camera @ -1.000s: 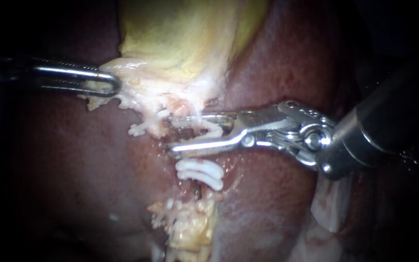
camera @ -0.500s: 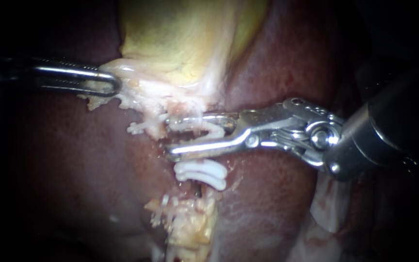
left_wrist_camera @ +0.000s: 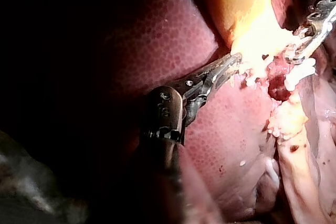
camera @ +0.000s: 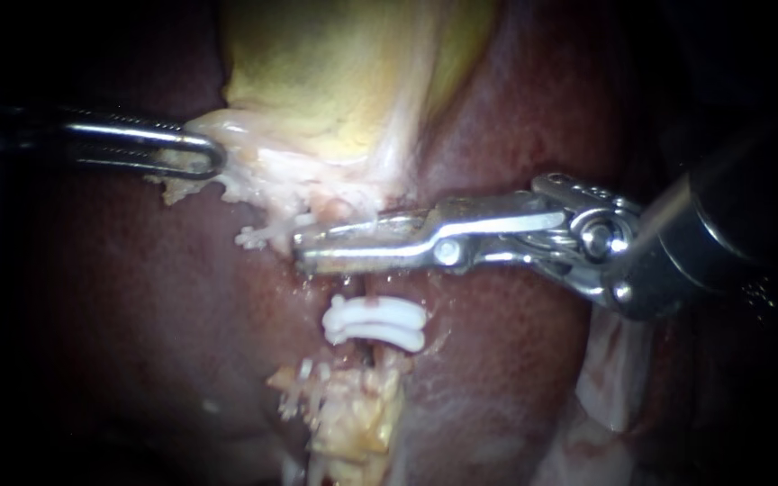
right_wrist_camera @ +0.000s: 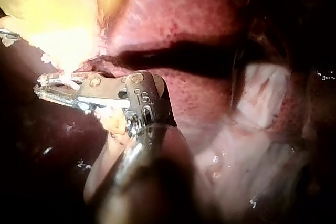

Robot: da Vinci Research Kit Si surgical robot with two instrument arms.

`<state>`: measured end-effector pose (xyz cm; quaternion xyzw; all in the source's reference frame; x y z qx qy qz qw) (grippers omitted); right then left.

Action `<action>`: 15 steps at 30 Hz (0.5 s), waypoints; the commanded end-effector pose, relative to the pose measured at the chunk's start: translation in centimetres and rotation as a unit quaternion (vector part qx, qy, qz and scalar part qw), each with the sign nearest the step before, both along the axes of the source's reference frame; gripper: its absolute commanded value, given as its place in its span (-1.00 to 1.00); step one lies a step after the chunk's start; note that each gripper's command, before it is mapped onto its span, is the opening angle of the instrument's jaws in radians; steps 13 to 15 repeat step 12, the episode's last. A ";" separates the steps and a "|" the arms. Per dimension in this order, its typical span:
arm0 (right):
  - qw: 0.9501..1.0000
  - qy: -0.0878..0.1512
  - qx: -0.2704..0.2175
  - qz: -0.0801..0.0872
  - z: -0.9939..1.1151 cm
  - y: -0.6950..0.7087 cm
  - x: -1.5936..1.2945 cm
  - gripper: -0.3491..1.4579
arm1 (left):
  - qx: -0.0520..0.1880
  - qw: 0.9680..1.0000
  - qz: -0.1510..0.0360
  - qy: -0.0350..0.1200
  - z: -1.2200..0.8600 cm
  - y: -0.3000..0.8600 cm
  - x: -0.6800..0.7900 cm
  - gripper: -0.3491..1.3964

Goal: Clipping third clip right tube

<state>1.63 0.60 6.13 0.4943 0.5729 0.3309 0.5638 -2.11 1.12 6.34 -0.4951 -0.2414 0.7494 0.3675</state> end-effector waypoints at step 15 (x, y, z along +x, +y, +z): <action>1.000 0.000 -0.002 -0.001 0.07 -0.04 0.00 -1.00 | 0.000 1.000 0.000 0.000 0.00 0.00 0.00 -1.00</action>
